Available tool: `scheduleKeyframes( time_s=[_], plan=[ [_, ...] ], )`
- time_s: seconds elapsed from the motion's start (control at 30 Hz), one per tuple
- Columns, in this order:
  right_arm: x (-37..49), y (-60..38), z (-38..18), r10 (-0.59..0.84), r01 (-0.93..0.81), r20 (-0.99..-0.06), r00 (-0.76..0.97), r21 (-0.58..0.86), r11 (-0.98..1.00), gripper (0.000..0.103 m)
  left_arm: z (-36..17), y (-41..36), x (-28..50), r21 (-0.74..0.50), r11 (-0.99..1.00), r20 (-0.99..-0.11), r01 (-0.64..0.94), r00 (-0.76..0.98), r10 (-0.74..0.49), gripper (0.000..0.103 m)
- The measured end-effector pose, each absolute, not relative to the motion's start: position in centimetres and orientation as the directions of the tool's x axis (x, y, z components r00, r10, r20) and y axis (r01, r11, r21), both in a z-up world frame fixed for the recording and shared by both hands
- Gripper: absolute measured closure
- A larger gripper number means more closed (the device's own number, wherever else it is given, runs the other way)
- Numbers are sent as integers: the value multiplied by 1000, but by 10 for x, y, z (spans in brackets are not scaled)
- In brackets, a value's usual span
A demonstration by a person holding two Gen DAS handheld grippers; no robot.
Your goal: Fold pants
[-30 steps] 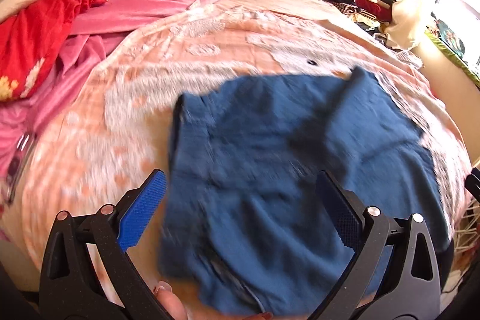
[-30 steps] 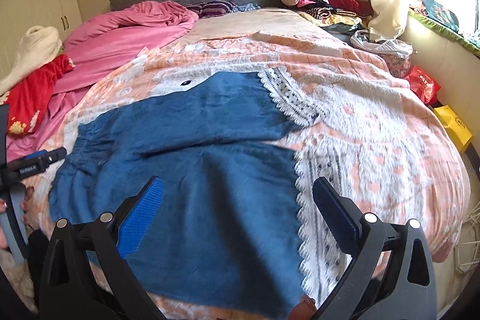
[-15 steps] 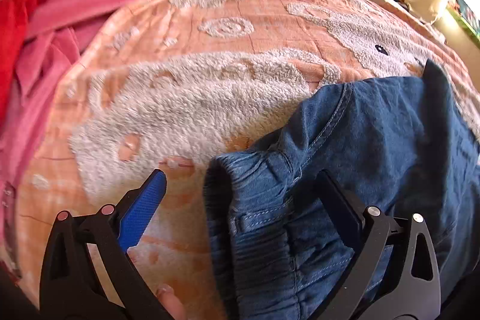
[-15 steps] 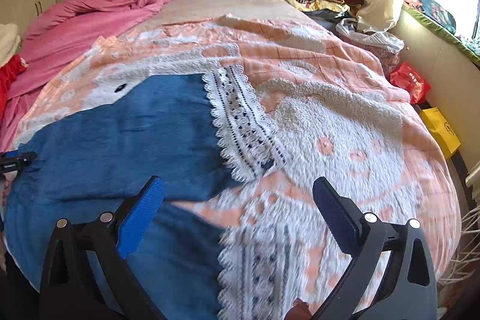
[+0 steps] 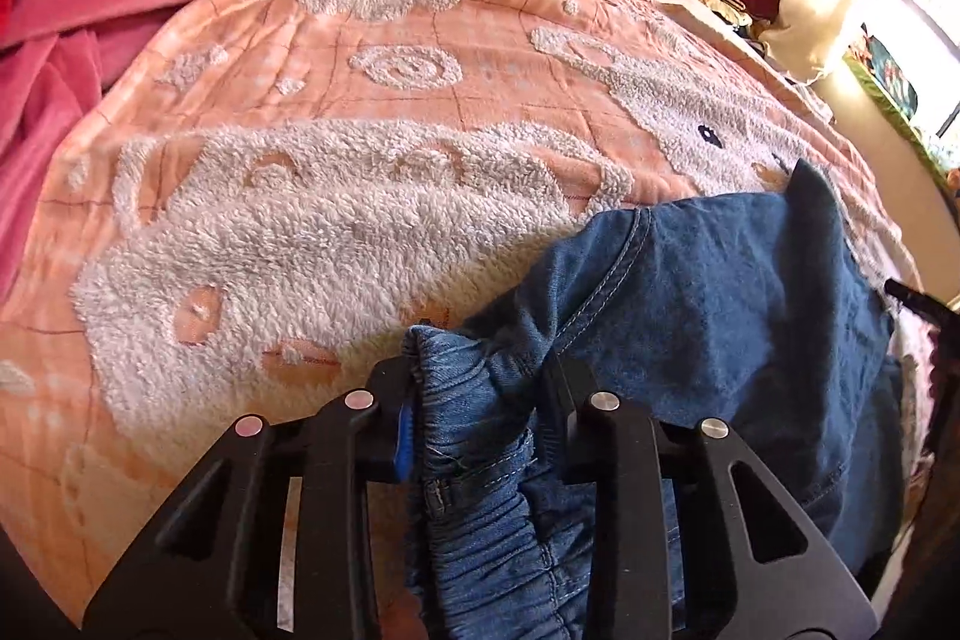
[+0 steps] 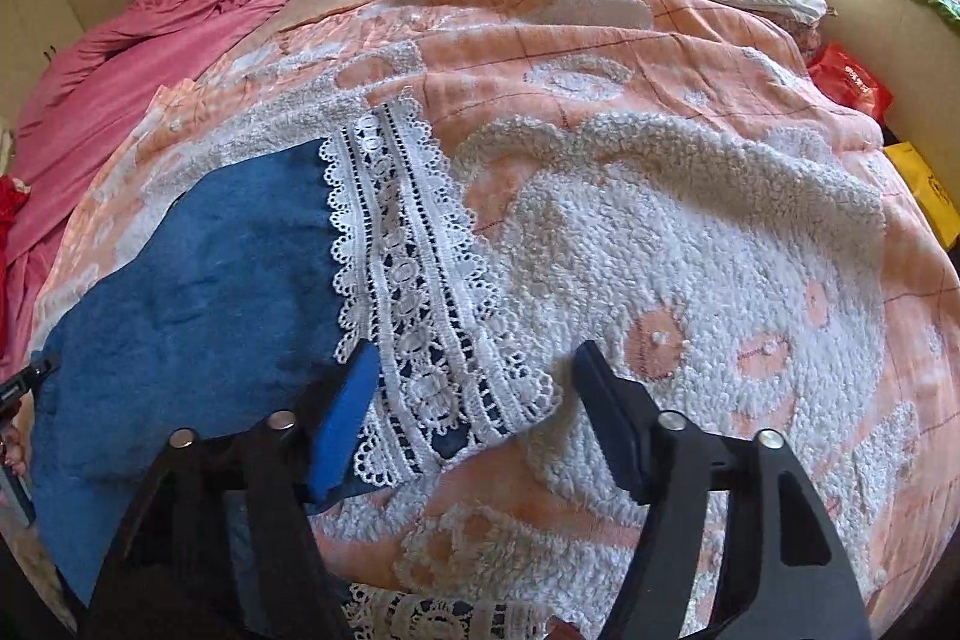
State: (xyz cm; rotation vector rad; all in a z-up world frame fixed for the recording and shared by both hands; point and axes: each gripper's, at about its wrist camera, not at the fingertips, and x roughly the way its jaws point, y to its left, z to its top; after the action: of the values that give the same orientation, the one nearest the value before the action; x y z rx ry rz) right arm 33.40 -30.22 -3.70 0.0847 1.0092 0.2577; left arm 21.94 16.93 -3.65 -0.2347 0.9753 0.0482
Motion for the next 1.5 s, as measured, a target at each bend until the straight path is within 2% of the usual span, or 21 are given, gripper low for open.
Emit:
scheduleKeyframes(
  time_s=[0.03,0.07,0.1,0.13,0.2,0.27,0.37,0.5,0.57,0.7,0.73,0.83,0.93,1.13,1.2,1.23,1.37,1.5],
  plan=[
    [334,-300,-38,265,-192,-825,500,193,962,60,-36,169,220,-166,975,-824,-147,564,-55,80],
    [334,-299,-38,271,-205,-822,502,191,960,66,-36,171,218,-153,975,-822,-158,569,-36,81],
    [334,-300,-37,273,-213,-820,503,189,959,77,-36,173,218,-149,973,-819,-175,573,-22,81],
    [333,-303,-36,284,-217,-814,506,199,956,82,-35,175,219,-146,972,-818,-184,574,-14,81],
    [327,-312,-31,320,-221,-795,515,238,946,84,-33,181,216,-128,967,-813,-221,582,25,81],
    [320,-319,-26,292,-213,-792,536,208,955,84,-30,189,211,-111,959,-804,-261,591,68,81],
    [318,-323,-29,263,-205,-802,537,179,962,84,-35,203,208,-147,941,-812,-304,580,60,81],
    [320,-318,-37,237,-208,-814,531,146,967,82,-46,200,212,-135,941,-823,-312,563,69,78],
    [319,-316,-35,231,-211,-810,539,136,968,76,-46,200,211,-147,939,-818,-312,571,61,75],
    [298,-324,-10,205,-185,-769,606,114,976,47,-29,199,197,-190,935,-798,-301,602,32,63],
    [290,-323,-3,203,-188,-754,625,107,976,46,-21,199,191,-194,934,-786,-301,617,35,57],
    [267,-306,13,243,-267,-720,650,83,960,46,4,190,168,-170,937,-754,-304,653,75,52],
    [256,-279,15,302,-355,-725,619,85,931,45,15,169,145,-176,948,-735,-265,676,53,52],
    [274,-238,-20,283,-418,-800,529,45,907,46,-24,136,130,-53,970,-806,-237,584,99,52],
    [282,-239,-38,253,-405,-829,499,36,914,45,-39,140,127,-52,967,-817,-249,567,102,50],
    [284,-240,-42,261,-401,-829,494,50,915,45,-44,142,127,-54,965,-822,-257,560,103,45],
    [283,-240,-46,266,-392,-825,498,59,918,45,-52,146,125,-73,963,-818,-258,568,90,44],
    [269,-238,-24,293,-405,-802,520,70,912,45,-28,152,110,-146,956,-791,-255,611,42,44]
  ],
)
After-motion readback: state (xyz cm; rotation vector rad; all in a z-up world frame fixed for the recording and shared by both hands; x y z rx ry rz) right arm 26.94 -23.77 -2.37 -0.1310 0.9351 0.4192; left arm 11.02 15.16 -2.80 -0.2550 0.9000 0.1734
